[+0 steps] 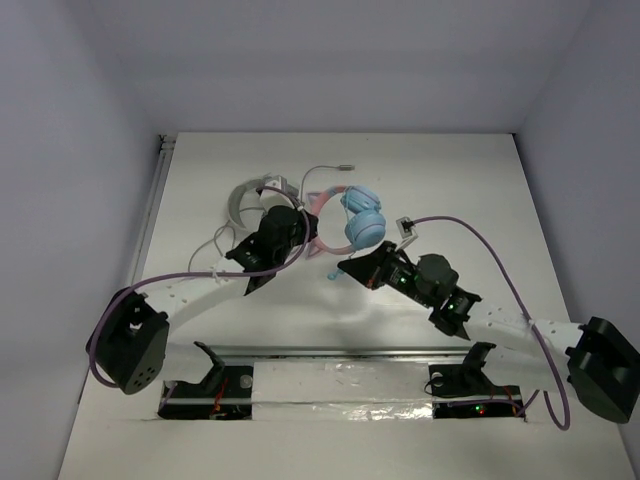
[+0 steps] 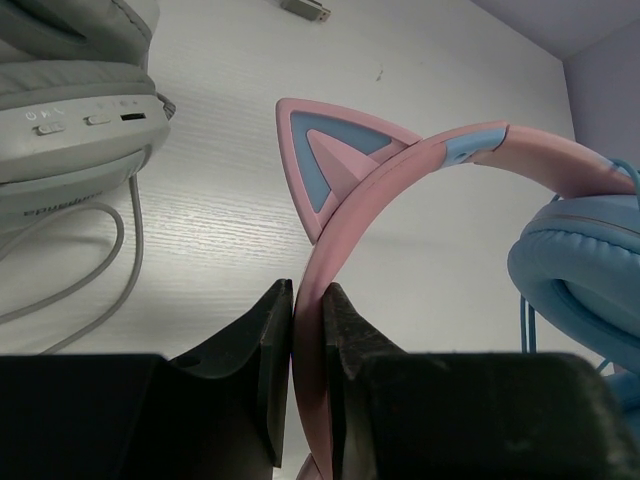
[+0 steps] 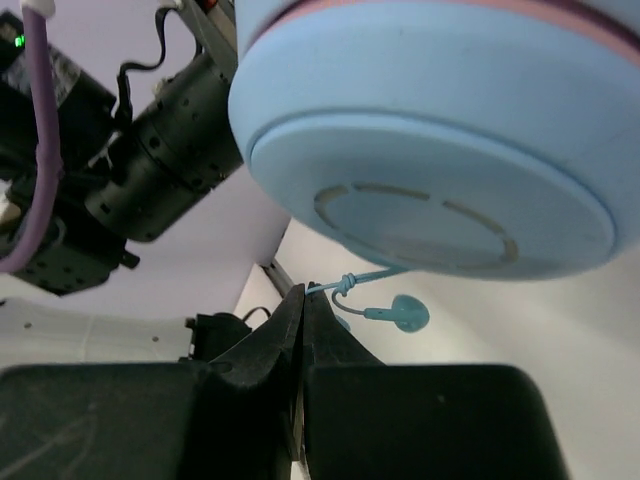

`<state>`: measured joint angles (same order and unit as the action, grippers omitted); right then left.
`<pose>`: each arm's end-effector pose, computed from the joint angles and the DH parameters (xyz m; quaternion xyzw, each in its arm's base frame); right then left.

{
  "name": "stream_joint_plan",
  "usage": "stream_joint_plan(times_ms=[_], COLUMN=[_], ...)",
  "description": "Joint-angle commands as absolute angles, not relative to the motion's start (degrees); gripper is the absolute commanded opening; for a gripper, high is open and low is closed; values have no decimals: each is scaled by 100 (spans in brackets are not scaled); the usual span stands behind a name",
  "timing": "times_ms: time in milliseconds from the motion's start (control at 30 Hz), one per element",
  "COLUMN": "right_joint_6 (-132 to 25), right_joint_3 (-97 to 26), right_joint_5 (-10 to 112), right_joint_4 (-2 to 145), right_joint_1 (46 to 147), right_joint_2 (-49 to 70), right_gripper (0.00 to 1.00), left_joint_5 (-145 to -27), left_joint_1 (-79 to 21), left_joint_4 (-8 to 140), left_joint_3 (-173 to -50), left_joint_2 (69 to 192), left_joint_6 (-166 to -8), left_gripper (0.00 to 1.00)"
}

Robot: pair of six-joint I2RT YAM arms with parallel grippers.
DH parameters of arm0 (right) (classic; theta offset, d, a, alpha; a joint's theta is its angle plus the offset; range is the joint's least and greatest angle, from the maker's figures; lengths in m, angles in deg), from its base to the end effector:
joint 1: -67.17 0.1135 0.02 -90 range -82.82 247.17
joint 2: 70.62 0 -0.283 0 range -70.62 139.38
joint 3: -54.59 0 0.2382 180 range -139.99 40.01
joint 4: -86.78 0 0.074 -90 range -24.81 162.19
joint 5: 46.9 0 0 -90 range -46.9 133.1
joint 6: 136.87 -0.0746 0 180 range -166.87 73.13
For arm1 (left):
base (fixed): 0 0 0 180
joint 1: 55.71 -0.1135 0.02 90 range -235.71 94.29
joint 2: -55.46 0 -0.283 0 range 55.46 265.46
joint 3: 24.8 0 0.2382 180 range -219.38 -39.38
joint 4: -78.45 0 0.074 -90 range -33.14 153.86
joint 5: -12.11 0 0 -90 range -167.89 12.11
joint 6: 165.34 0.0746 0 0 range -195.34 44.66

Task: Wrap the headphones

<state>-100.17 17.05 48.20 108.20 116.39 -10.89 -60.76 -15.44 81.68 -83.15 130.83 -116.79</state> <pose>0.1558 0.1908 0.2660 -0.0059 0.7118 0.5671 0.4144 0.2564 -0.1884 0.2830 -0.0999 0.7771 -0.3106 0.5382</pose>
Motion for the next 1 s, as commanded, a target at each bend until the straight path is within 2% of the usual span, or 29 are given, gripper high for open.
stream_joint_plan(times_ms=[0, 200, 500, 533, 633, 700, 967], right_joint_6=[-10592, -11146, -11621, -11700, -11954, -12139, -12535], right_joint_3=[1356, 1355, 1557, 1549, 1504, 1505, 1408], right_joint_5=[4662, 4451, 3080, 2966, 2720, 2606, 2350], right_joint_4=[11595, 12158, 12123, 12097, 11869, 11790, 11588], right_joint_1=[11754, 11754, 11754, 11754, 11754, 11754, 11754], right_joint_2=[-902, -584, -927, -927, -918, -840, -391], right_gripper=[0, 0, 1, 5, 9, 19, 30], left_joint_5=[-5601, -5425, -5275, -5275, -5231, -5214, -5240], left_joint_1=[-1405, -1098, -808, -808, -755, -703, -579], left_joint_4=[8996, 9119, 9207, 9216, 9216, 9181, 9040], left_joint_3=[-8289, -8105, -7824, -7806, -7771, -7753, -7727], left_joint_2=[13139, 13280, 13307, 13307, 13298, 13324, 13518], left_joint_6=[-11928, -12007, -12192, -12209, -12236, -12245, -12271], left_gripper=[0, 0, 0, 0, 0, 0, 0])
